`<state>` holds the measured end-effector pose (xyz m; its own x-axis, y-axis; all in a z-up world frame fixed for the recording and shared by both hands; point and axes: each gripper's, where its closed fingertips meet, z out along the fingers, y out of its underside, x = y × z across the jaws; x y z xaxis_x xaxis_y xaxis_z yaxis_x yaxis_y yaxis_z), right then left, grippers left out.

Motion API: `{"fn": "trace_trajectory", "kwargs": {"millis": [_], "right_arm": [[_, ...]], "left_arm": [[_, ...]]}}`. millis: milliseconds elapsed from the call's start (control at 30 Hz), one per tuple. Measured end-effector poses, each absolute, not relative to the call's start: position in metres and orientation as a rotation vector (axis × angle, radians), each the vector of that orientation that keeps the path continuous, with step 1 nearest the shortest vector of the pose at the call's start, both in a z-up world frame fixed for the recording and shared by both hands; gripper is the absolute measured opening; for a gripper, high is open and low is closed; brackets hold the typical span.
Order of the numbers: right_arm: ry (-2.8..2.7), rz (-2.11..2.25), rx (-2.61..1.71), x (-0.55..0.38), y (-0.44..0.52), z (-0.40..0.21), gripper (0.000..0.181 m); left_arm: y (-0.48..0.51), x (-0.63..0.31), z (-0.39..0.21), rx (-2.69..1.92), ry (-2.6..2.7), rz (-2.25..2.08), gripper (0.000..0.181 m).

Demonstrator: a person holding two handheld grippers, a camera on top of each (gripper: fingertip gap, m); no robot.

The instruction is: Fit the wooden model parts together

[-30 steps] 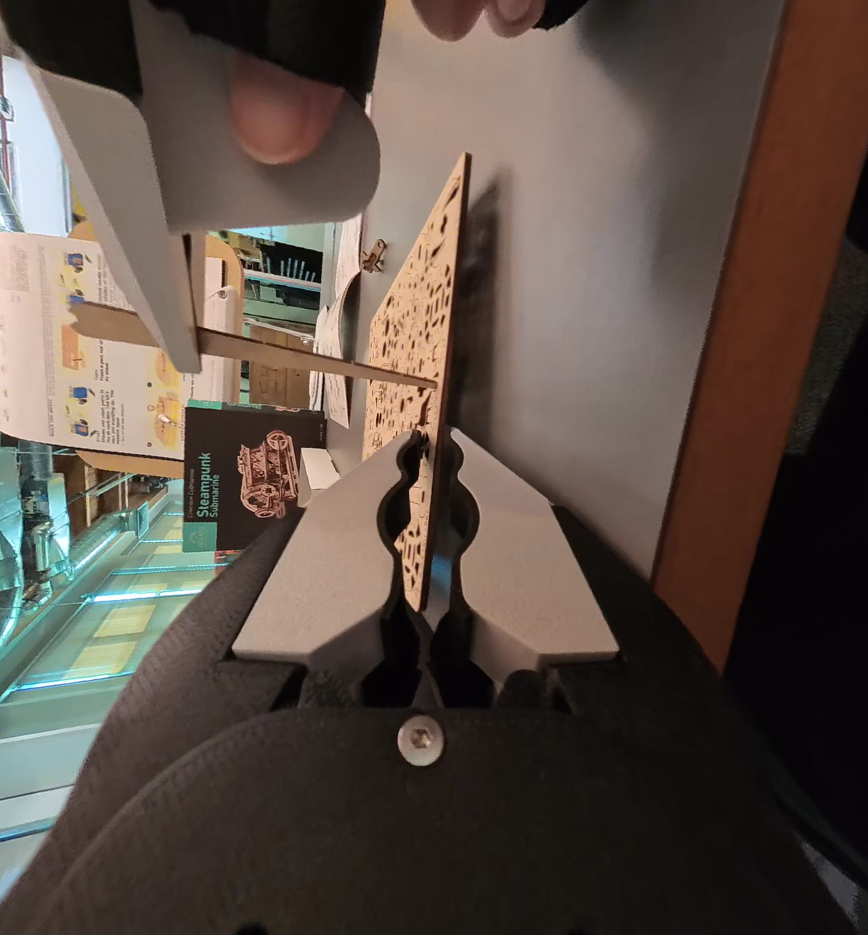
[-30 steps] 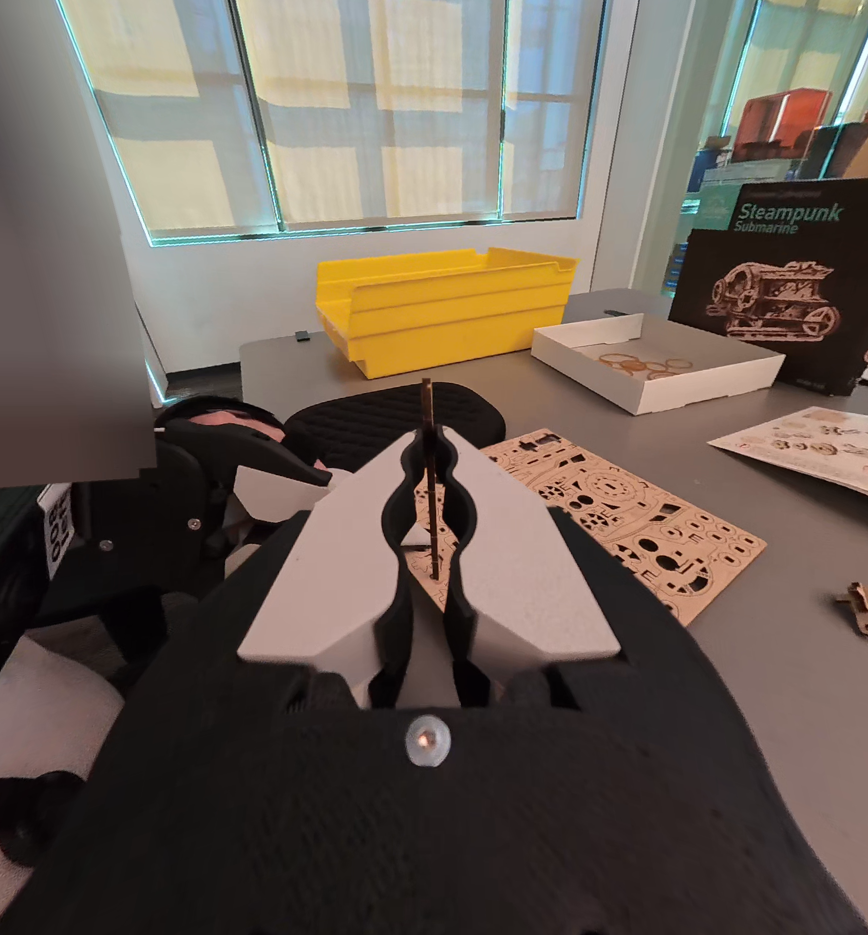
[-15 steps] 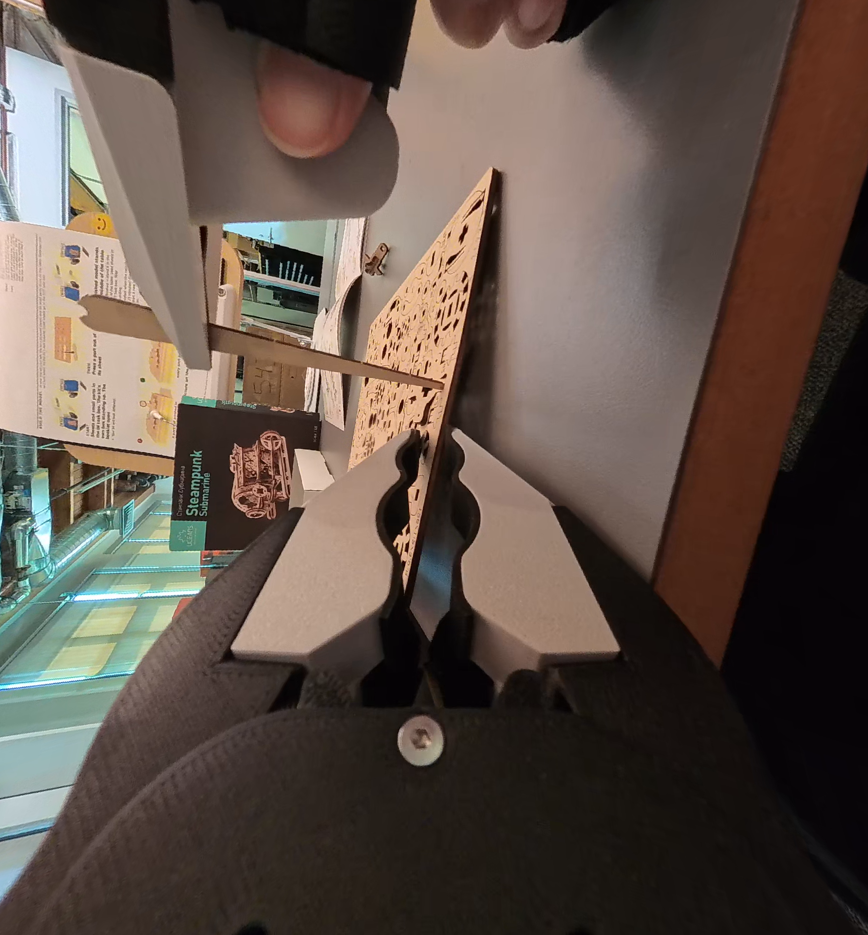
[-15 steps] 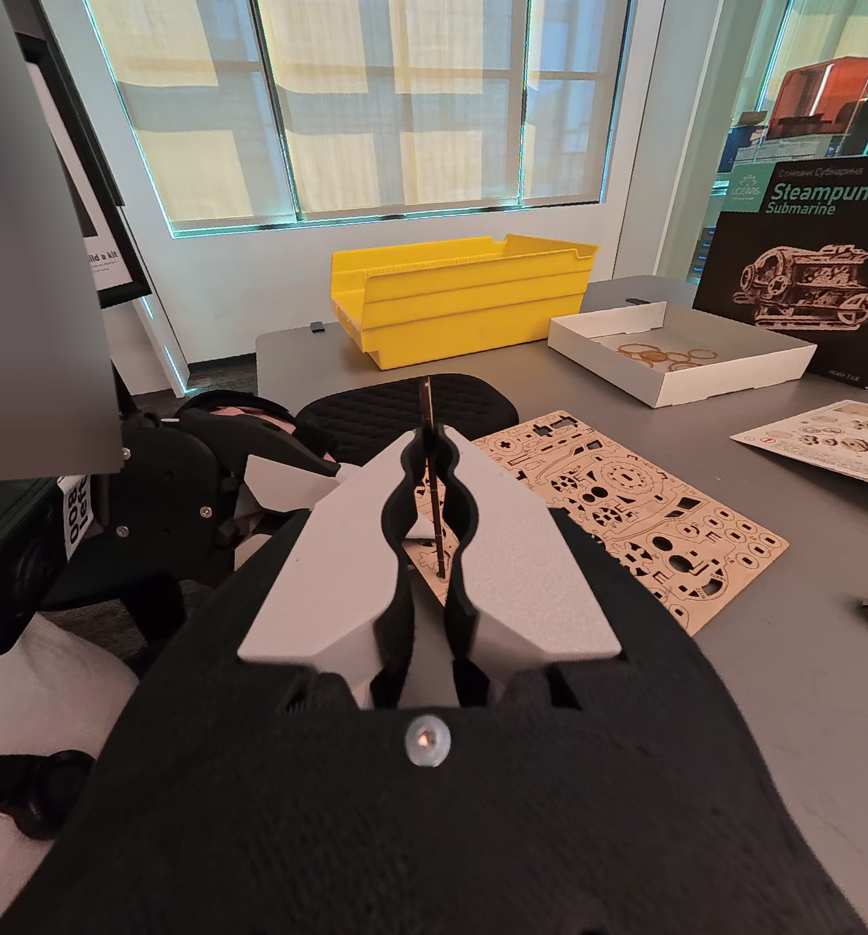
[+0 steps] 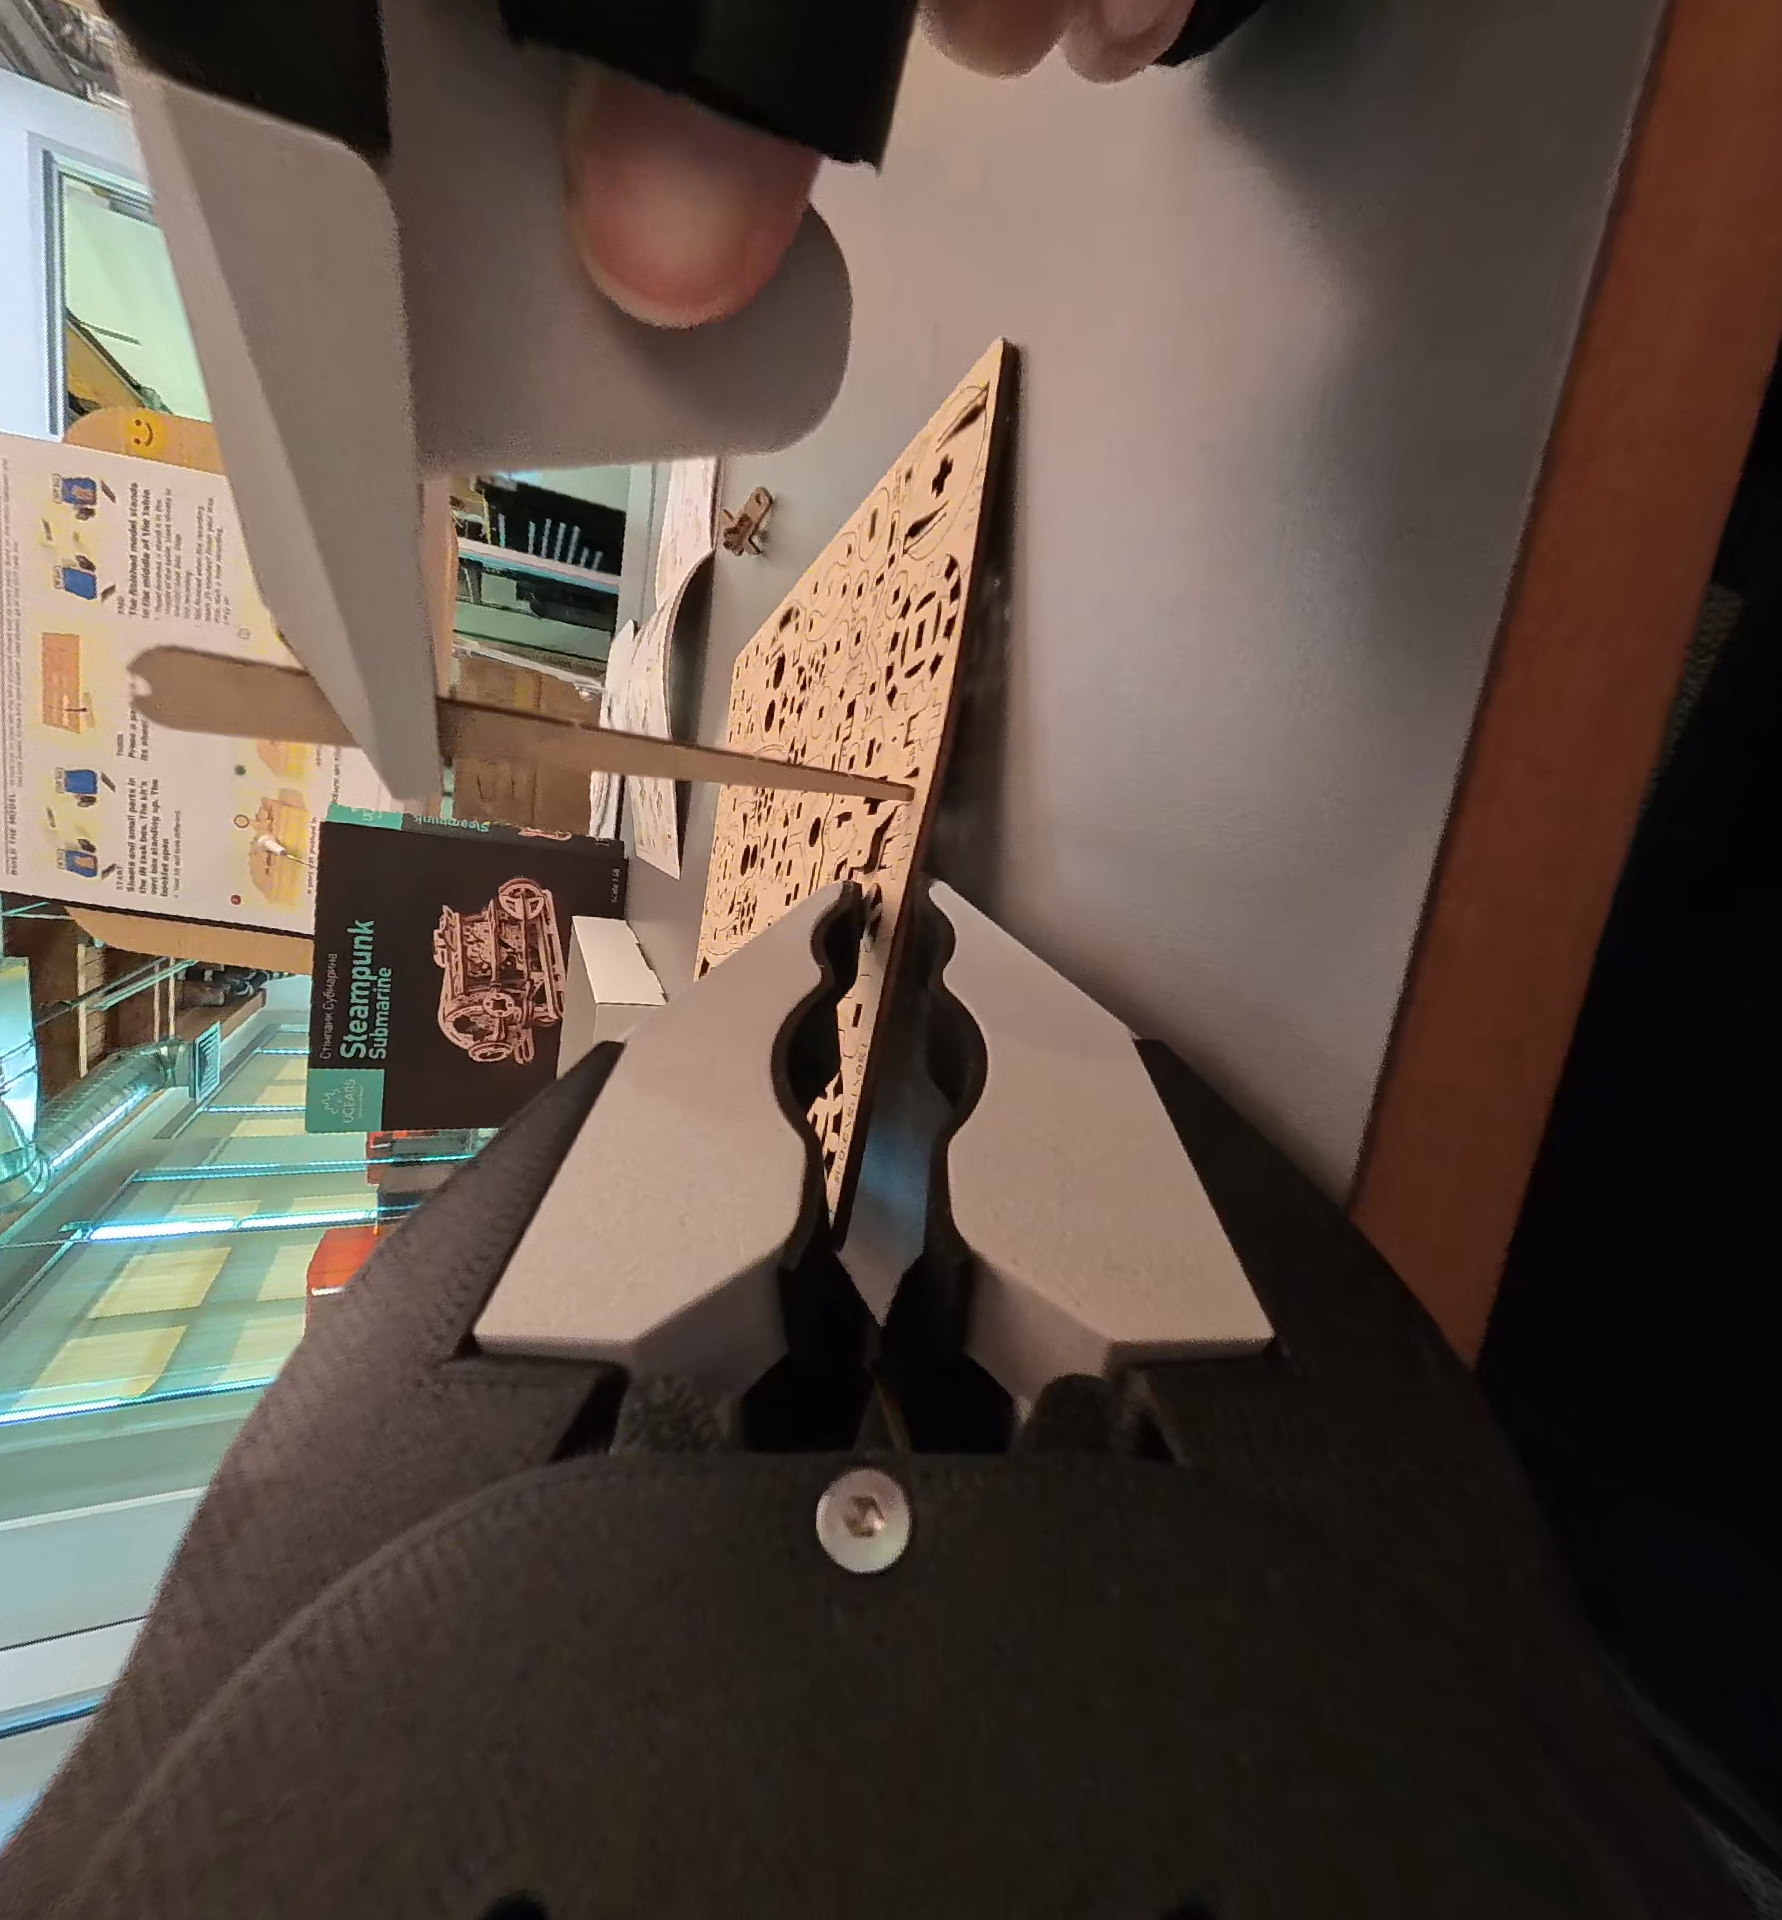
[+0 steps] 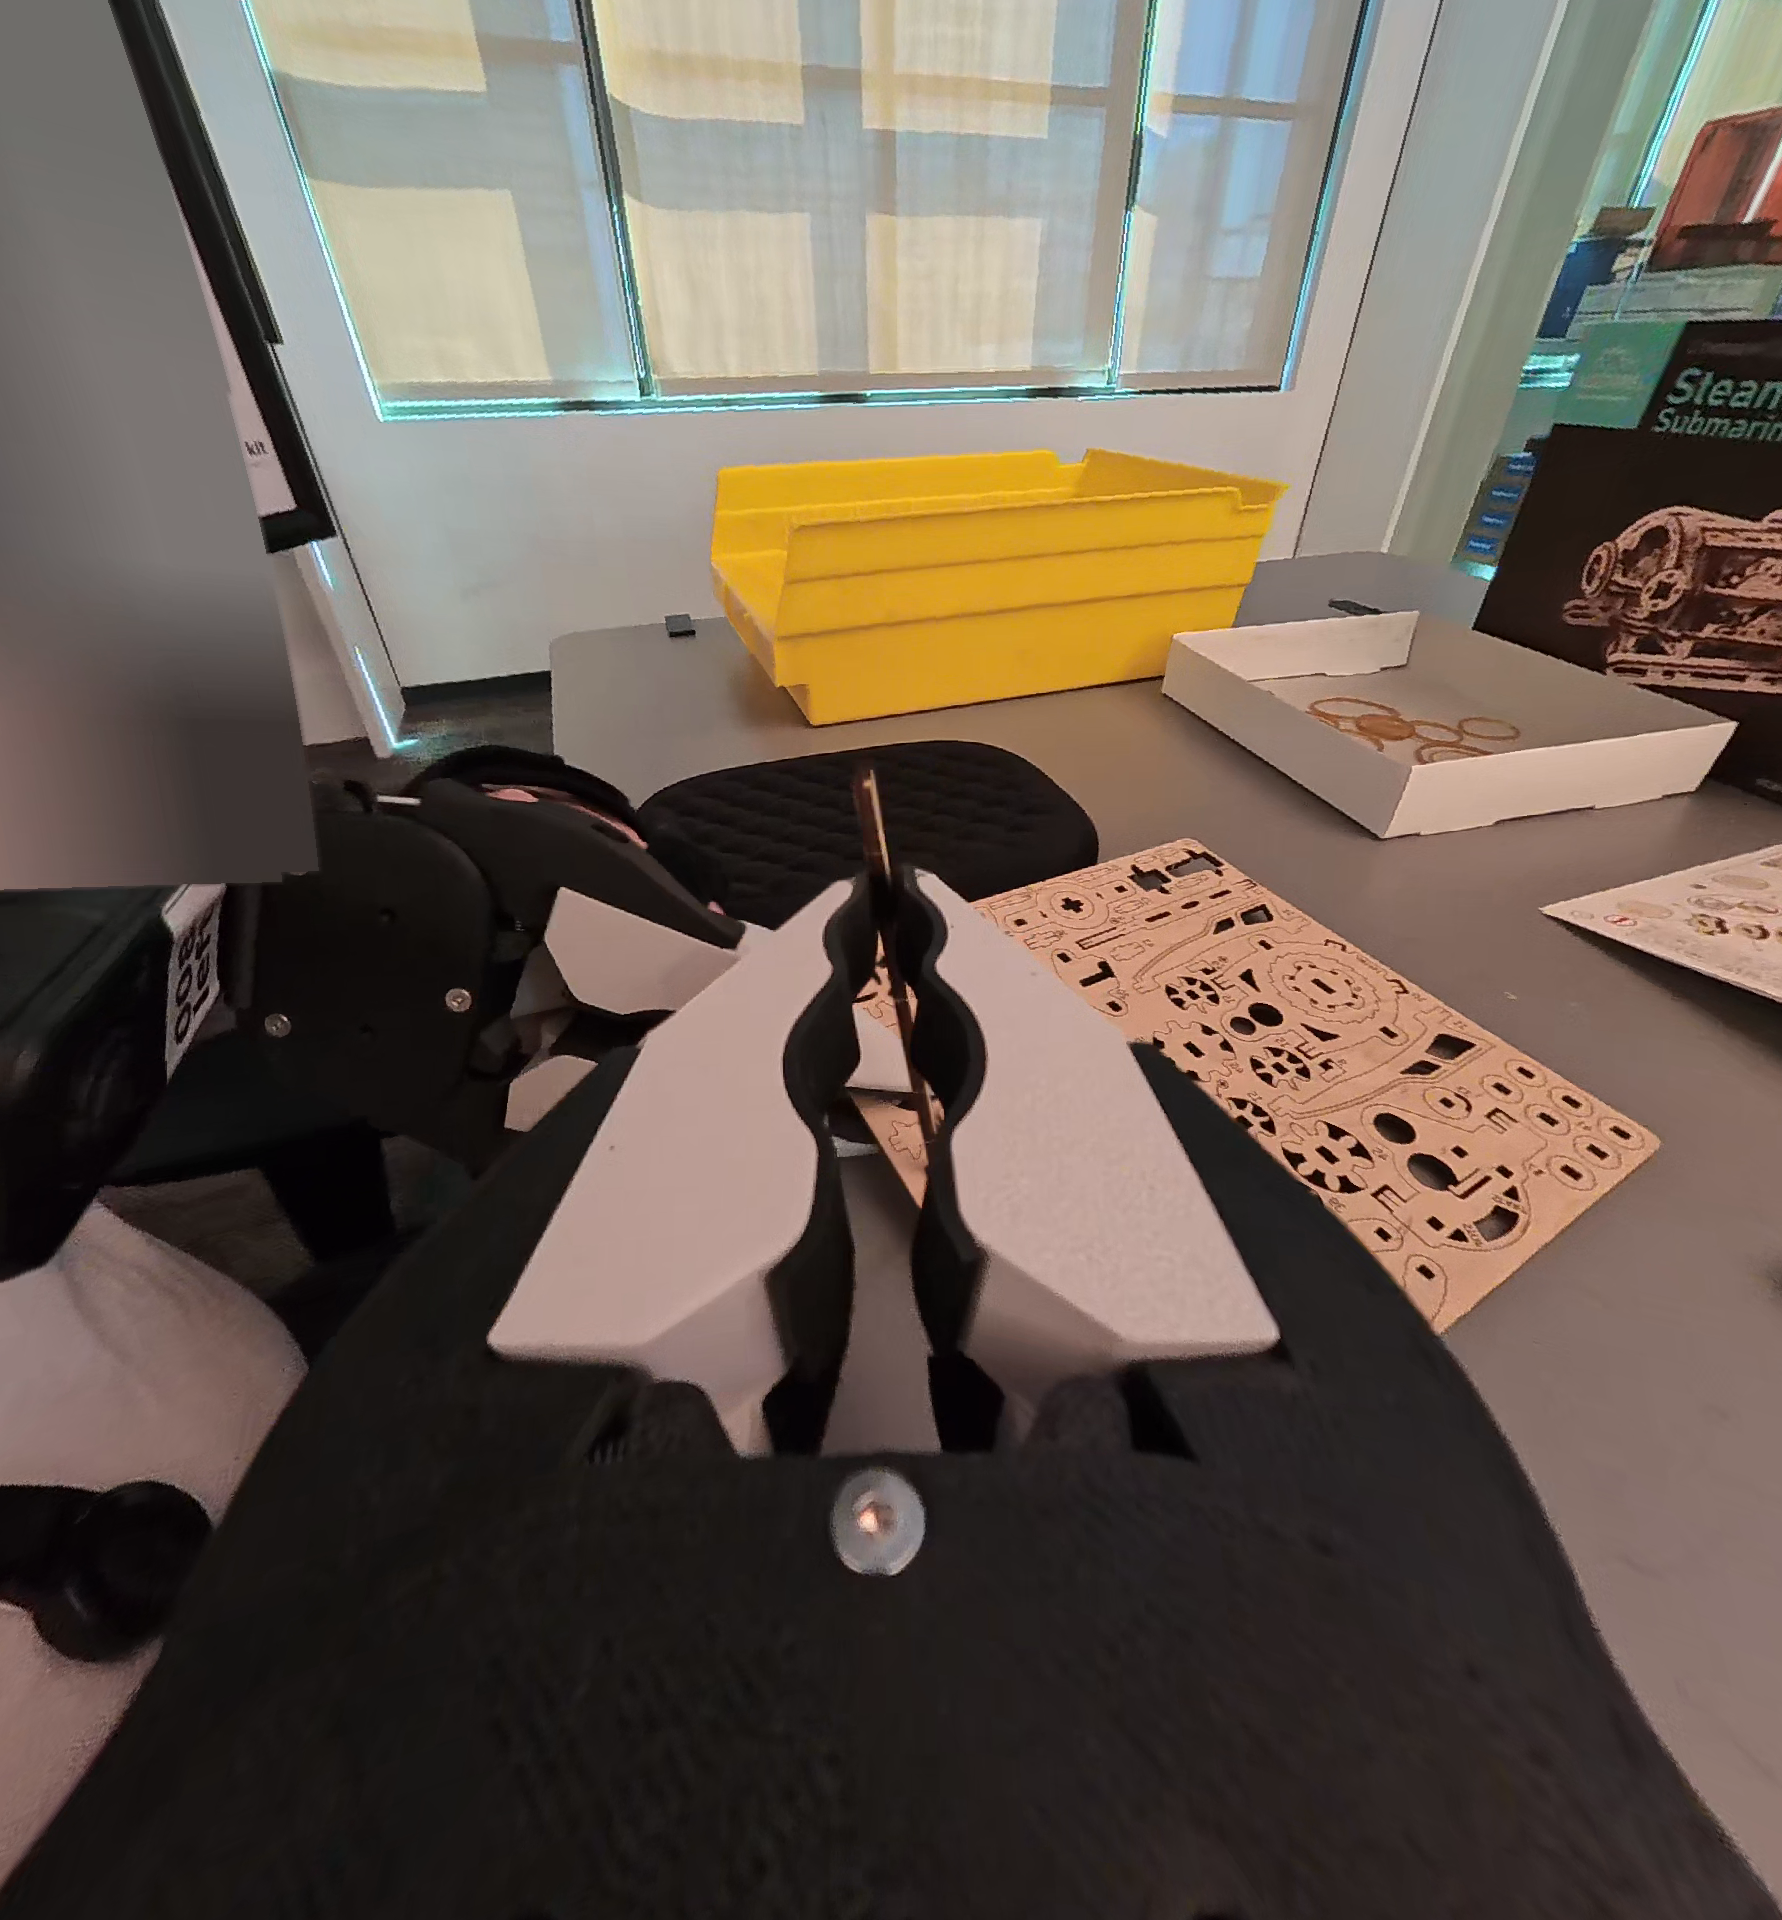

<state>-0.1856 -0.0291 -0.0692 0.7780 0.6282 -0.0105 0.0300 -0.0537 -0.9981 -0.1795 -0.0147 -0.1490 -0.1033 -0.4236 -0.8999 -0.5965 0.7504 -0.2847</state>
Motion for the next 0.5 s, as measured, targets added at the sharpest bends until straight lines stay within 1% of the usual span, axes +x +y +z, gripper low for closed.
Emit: {"fn": "trace_trajectory", "kwargs": {"millis": [133,333,500], "right_arm": [[-0.507,0.531,-1.561,-0.179,-0.027,-0.067,0.003],[-0.392,0.489,-1.427,-0.159,-0.030,-0.048,0.002],[-0.402,0.551,-1.438,-0.162,-0.030,-0.050,0.002]], "left_arm": [[-0.014,-0.180,-0.149,-0.803,1.731,0.181,0.007],[-0.016,-0.180,-0.142,-0.709,1.683,0.222,0.004],[-0.017,-0.179,-0.144,-0.711,1.705,0.217,0.005]]}}
